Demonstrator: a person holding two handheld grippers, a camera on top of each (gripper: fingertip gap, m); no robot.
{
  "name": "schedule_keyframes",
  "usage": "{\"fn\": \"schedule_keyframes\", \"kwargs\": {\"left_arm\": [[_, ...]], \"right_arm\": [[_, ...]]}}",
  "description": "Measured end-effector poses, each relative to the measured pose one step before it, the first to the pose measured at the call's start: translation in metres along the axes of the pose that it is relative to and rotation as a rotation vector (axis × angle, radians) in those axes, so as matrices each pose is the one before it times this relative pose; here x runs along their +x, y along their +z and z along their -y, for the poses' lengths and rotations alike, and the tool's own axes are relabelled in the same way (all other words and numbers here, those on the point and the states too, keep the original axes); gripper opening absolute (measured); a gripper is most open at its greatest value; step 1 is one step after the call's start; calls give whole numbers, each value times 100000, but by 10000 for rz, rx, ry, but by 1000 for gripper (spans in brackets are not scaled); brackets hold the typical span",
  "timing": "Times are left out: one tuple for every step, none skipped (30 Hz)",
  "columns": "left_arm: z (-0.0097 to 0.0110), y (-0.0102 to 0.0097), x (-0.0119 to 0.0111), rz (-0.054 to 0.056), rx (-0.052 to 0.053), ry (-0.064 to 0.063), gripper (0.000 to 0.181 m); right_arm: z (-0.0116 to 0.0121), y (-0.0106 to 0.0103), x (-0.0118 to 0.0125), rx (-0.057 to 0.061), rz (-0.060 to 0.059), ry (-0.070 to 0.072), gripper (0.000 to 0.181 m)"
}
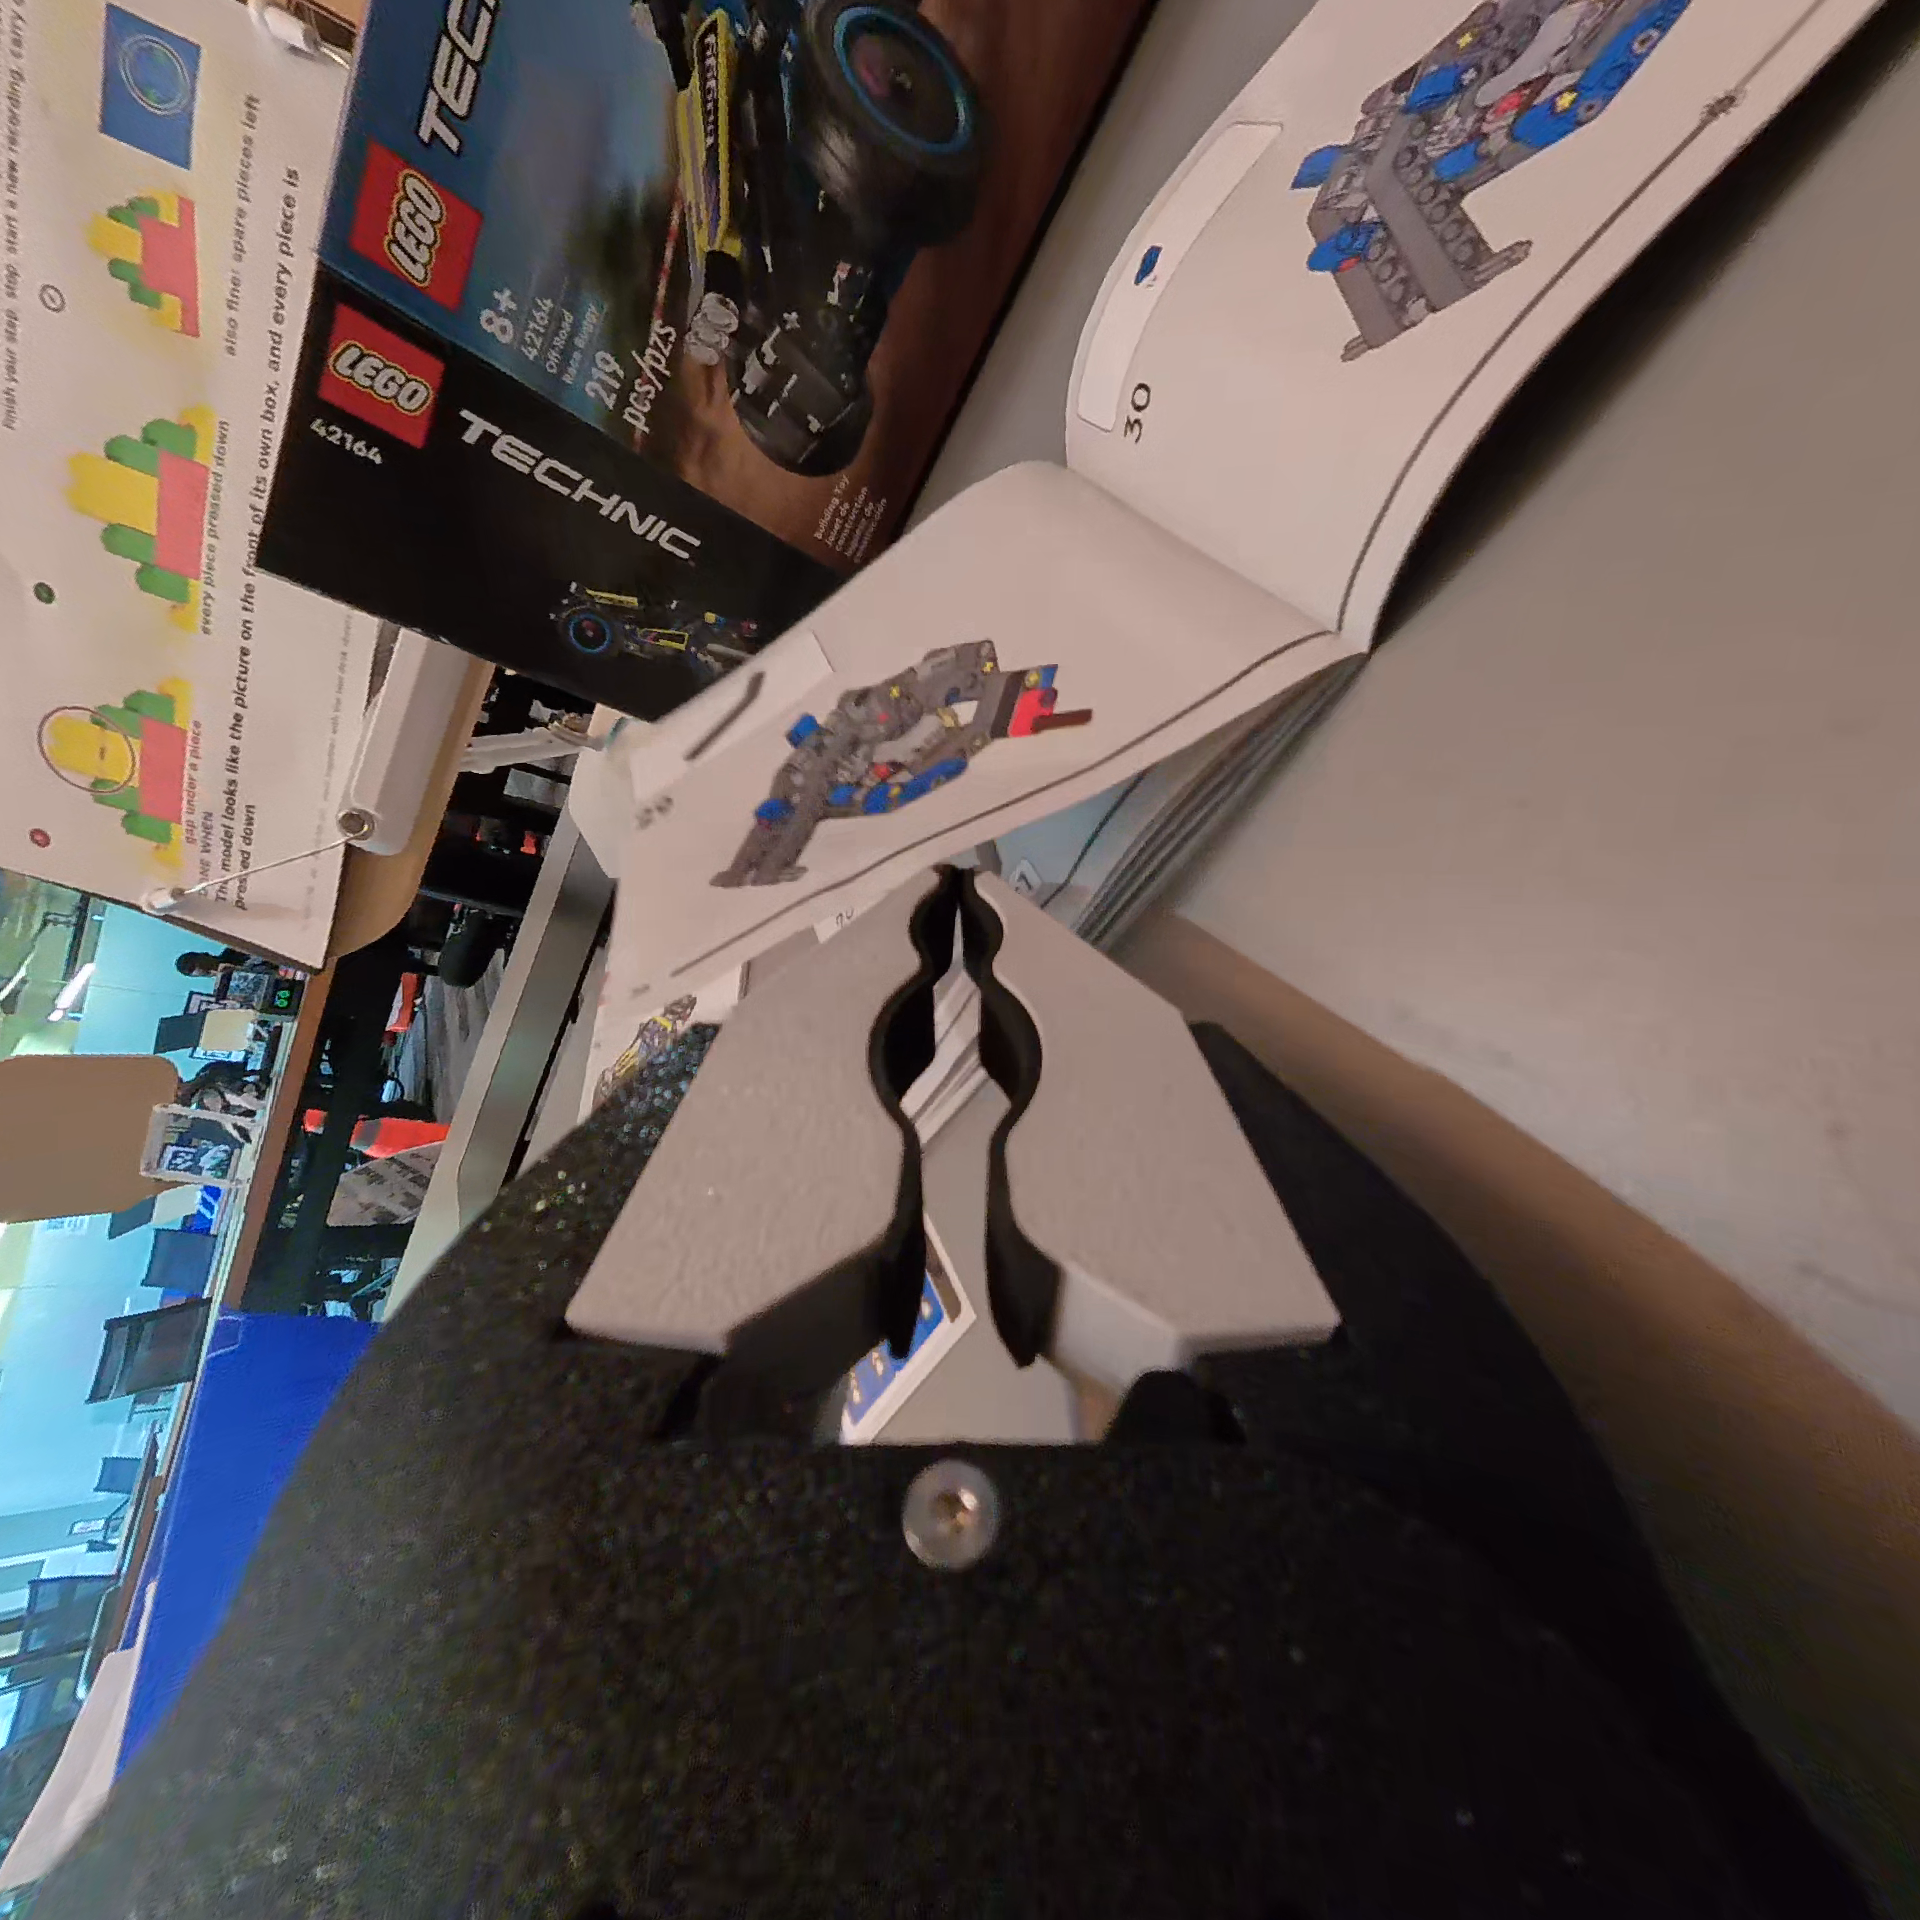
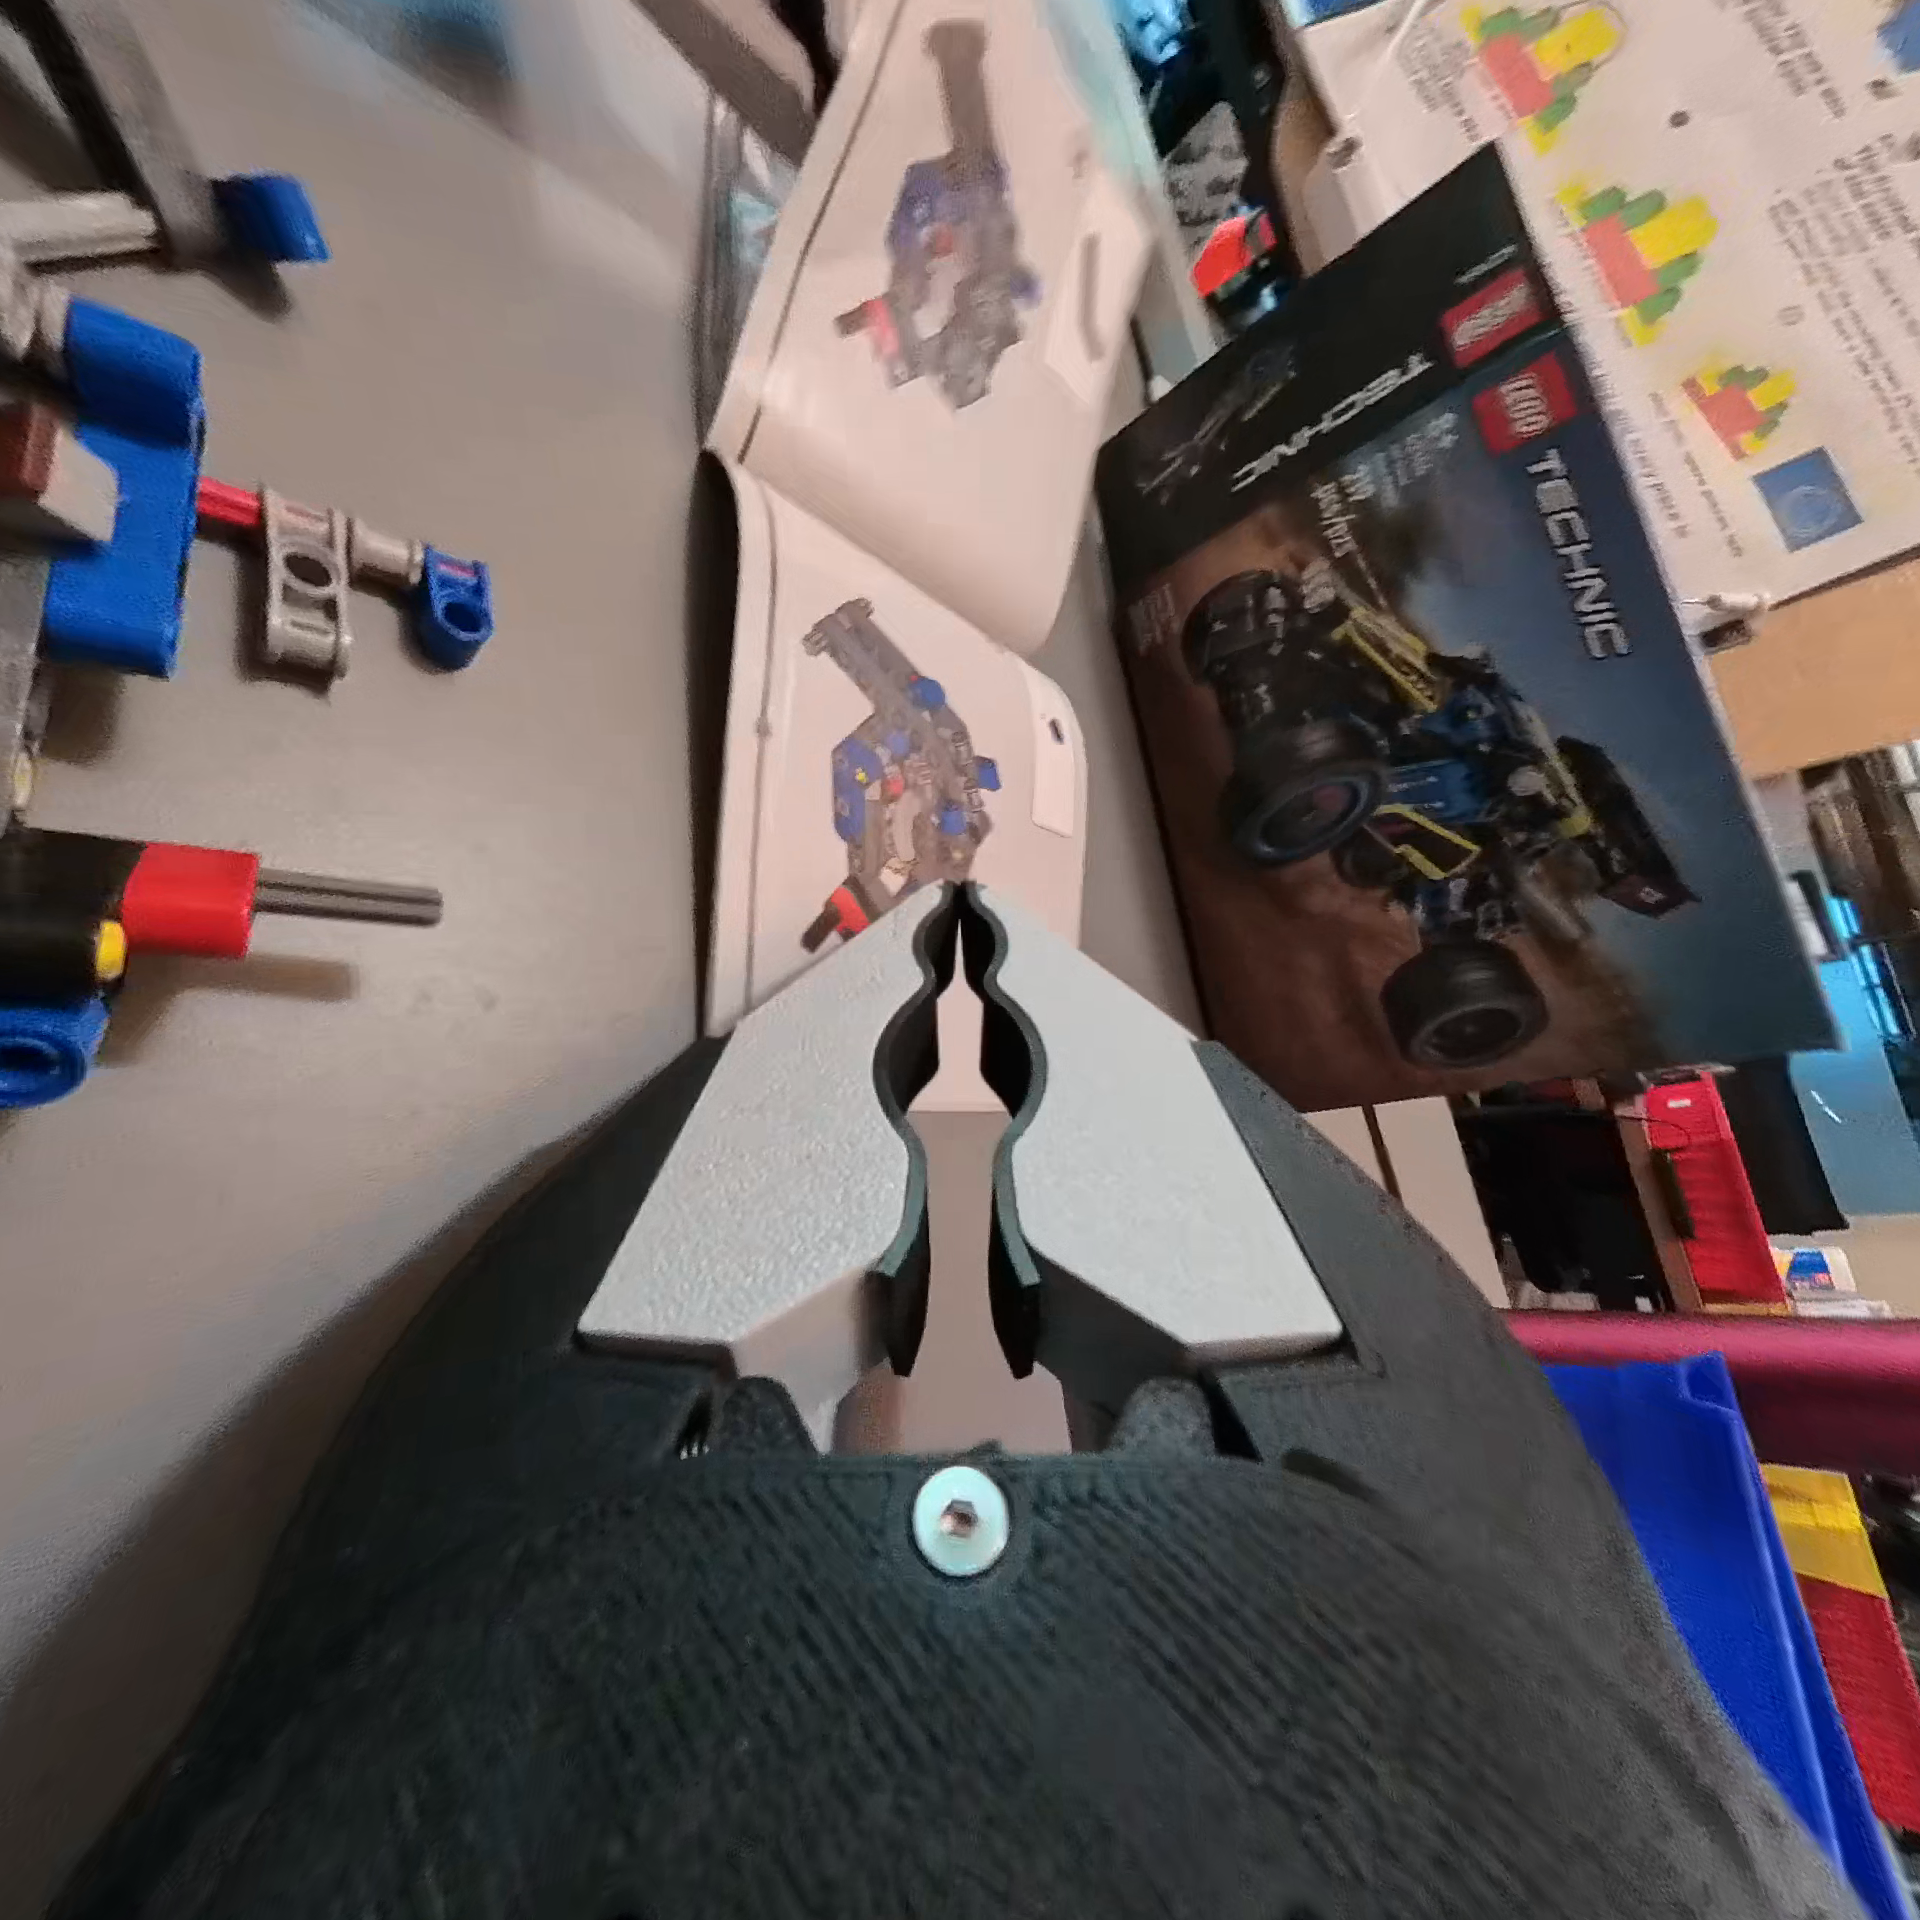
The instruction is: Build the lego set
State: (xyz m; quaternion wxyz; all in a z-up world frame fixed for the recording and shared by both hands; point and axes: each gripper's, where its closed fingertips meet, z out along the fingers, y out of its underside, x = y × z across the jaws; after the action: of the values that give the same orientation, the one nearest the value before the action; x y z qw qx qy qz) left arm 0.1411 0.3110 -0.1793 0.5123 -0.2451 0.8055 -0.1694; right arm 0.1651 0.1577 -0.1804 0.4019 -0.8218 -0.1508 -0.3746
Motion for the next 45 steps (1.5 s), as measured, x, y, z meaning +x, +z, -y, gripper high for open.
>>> {"fn": "schedule_keyframes", "kwargs": {"left_arm": [[-26,27,71,-36,-5,-16,0],[-52,40,63,-31,-25,5,0],[-52,25,53,-29,-27,9,0],[-40,31,74,-40,-19,1,0],[-27,12,45,-25,-8,-7,0],[-9,14,29,-19,2,-6,0],[3,1,29,-13,8,1,0],[24,-8,11,-6,14,14,0],[23,2,39,-11,15,15,0],[13,8,71,-29,5,18,0],[11,10,63,-20,1,29,0],[2,28,77,-24,0,33,0],[11,29,95,-41,9,23,0],[2,36,95,-37,7,1,0],[-18,57,111,-51,-9,-1,0],[-32,56,138,-65,-10,16,0],[-28,58,134,-54,-15,26,0],[-30,58,97,-32,-22,18,0],[-2,55,95,-40,-21,6,0],[22,33,92,-33,-9,11,0],[8,48,74,-20,-13,25,0],[-4,68,98,-34,-24,35,0],[-1,47,67,-12,-23,38,0],[28,25,-1,6,7,27,0],[30,0,20,-6,11,4,0],[2,1,-7,2,1,6,0],[-9,-1,0,2,4,6,0],[-14,12,-25,10,-2,12,0],[-65,1,-64,33,-23,16,0],[-86,-5,-86,28,-29,10,0],[-66,-28,-50,6,-10,-10,0],[-26,-46,-41,3,16,-19,0],[11,-27,-15,-1,21,-13,0],[26,-10,11,-9,23,21,0],[18,-8,21,-5,18,51,0],[24,13,28,7,12,66,0],[8,16,28,-2,10,86,0],[7,32,70,-15,13,92,0],[-5,35,28,-1,16,51,0],[-13,29,41,-22,16,14,0],[-4,26,-60,19,22,-11,0],[2,59,-58,12,25,-9,0],[21,78,-61,22,44,22,0],[53,85,-58,29,59,34,0],[61,71,-42,27,44,26,0]], "right_arm": [[-297,164,-437,-178,202,-139,0],[-247,129,-399,-134,215,-96,0],[-125,73,-209,-66,121,-40,0],[-53,-35,-80,-28,86,-38,0],[-79,-59,-50,-45,70,2,0],[-123,-63,-42,-60,70,-21,0],[-159,-79,-44,-65,51,-41,0],[-170,-73,-10,-60,38,-24,0],[-162,-76,-21,-57,48,-1,0],[-135,-76,-33,-45,57,-1,0],[-115,-62,-26,-35,47,8,0],[-75,-50,-15,-24,37,15,0],[-59,-30,-22,-28,31,-2,0],[-57,-21,-1,-38,-7,-35,0],[-24,3,40,-26,-62,-42,0],[168,-7,179,89,-173,20,0],[564,-46,380,323,-283,104,0],[840,-97,491,462,-290,184,0],[935,-91,636,470,-364,179,0],[870,-11,524,410,-312,100,0],[515,140,212,202,-145,17,0],[75,283,-102,-36,7,-68,0],[-190,387,-446,-135,183,-117,0],[-266,418,-569,-150,239,-97,0],[-171,383,-657,-82,310,-87,0],[-180,338,-751,-117,411,-150,0],[-241,244,-171,-272,80,-318,0],[-200,136,-364,-300,263,-423,0],[-151,86,-291,-264,206,-307,0],[-16,-30,-9,-71,15,-8,0],[-22,-147,-93,56,135,148,0],[-113,-264,-109,46,201,157,0],[-219,-300,-92,7,163,92,0],[-268,-319,-71,-43,118,-29,0],[-322,-310,-49,-113,79,-104,0],[-283,-293,-57,-128,63,-152,0],[-230,-258,-76,-87,42,-179,0],[-250,-260,-69,-94,40,-142,0],[-315,-268,-48,-121,53,-52,0],[-333,-272,-48,-87,59,24,0],[-387,-285,-28,-67,48,63,0],[-489,-273,25,-98,-1,66,0],[-491,-219,78,-71,-57,70,0],[-357,-180,53,13,-63,84,0],[-294,-108,69,9,-79,96,0]]}}
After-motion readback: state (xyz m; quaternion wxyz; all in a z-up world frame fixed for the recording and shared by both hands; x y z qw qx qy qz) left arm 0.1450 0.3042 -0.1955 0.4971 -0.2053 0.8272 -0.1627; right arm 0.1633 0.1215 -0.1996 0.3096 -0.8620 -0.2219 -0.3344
